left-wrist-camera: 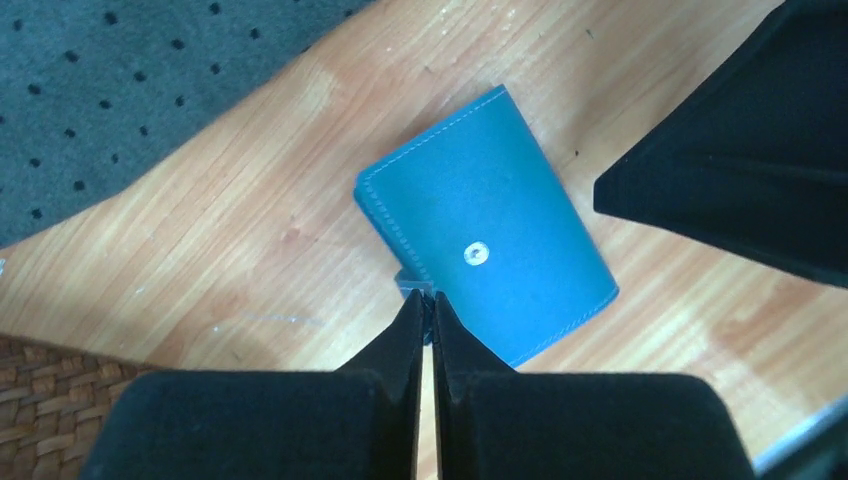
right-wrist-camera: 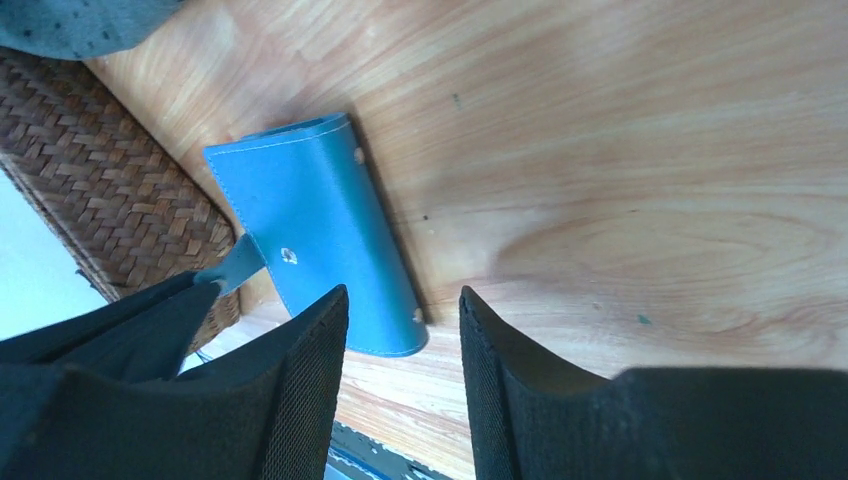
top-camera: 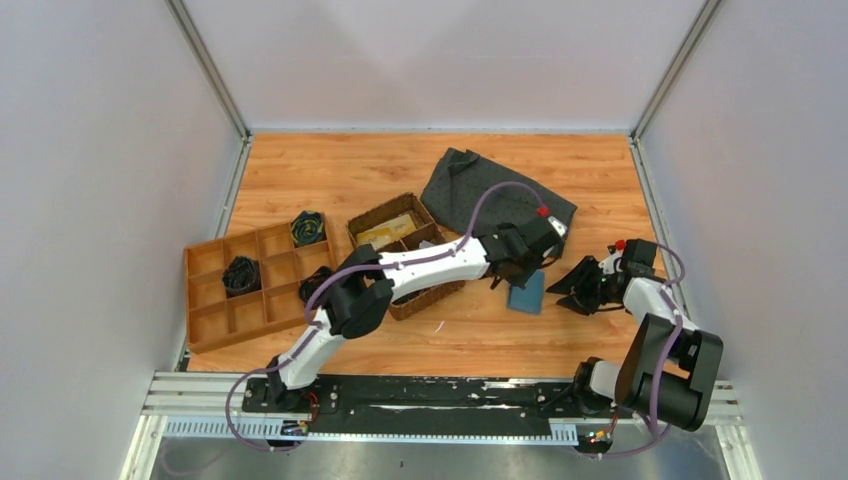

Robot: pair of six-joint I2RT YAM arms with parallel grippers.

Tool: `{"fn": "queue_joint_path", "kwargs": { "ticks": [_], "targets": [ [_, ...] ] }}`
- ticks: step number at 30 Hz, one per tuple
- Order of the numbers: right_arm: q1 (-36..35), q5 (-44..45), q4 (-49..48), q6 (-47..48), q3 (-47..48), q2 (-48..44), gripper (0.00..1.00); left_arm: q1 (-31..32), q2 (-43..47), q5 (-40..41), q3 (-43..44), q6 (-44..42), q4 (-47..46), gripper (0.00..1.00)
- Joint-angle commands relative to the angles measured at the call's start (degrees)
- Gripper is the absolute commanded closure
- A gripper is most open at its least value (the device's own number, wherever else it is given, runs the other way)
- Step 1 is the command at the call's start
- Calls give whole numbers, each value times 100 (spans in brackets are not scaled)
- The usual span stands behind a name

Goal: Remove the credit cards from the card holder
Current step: Open the card holder at the center of the board.

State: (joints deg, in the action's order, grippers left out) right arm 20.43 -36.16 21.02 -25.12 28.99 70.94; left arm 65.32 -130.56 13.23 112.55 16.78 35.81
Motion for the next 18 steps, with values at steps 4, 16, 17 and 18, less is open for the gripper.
{"fn": "queue_joint_path", "kwargs": {
  "ticks": [4,16,17,18],
  "targets": [
    [-448,-79,409,241,267,-587,55,-595,904,-1448,-576,481,-167,100],
    [-1198,497,825,273,792,-979,46,-754,1456,-2729,-1064,913,-775,100],
    [-1238,508,847,278,812,-991,46,-749,1470,-2904,-1094,995,-874,100],
    [-1276,532,858,271,818,-1009,45,-750,1481,-3028,-1133,1068,-989,100]
  ]
}}
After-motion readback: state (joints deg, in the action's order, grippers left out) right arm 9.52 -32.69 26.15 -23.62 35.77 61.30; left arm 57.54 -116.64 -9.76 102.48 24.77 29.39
